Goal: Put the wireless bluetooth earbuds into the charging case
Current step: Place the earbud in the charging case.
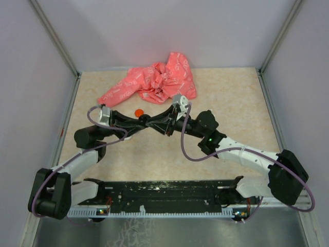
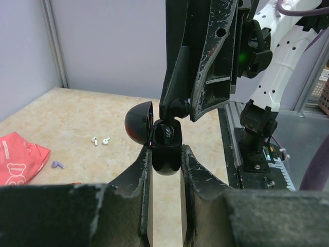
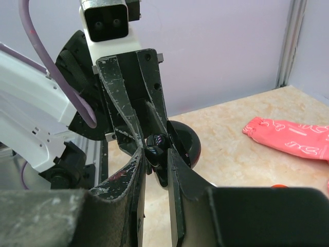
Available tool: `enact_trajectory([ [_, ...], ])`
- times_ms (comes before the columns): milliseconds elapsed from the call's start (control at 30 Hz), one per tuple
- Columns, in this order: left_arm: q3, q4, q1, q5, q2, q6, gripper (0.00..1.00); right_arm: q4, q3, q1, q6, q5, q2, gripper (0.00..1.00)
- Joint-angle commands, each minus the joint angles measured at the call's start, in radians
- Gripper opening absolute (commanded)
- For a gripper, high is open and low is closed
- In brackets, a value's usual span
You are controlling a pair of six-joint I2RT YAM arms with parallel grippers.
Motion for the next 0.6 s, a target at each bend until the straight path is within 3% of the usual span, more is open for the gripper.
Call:
enact_trajectory([
  [0, -0.002, 0.065, 0.007, -0.031, -0.021, -0.008, 0.01, 0.049, 0.017, 0.013, 0.034, -0.007, -0.003, 0.14],
  [167, -0.001, 0.065, 0.007, -0.029, -0.023, -0.008, 0.01, -0.009, 0.038, 0.014, -0.001, -0.005, -0.008, 0.25],
  [467, 0.000, 0.064, 0.007, -0.029, -0.024, -0.008, 0.01, -0.118, 0.094, 0.018, -0.050, -0.077, 0.018, 0.26],
  [567, -0.001, 0.063, 0.007, -0.030, -0.026, -0.007, 0.01, -0.147, 0.097, 0.019, -0.076, -0.066, 0.014, 0.31],
])
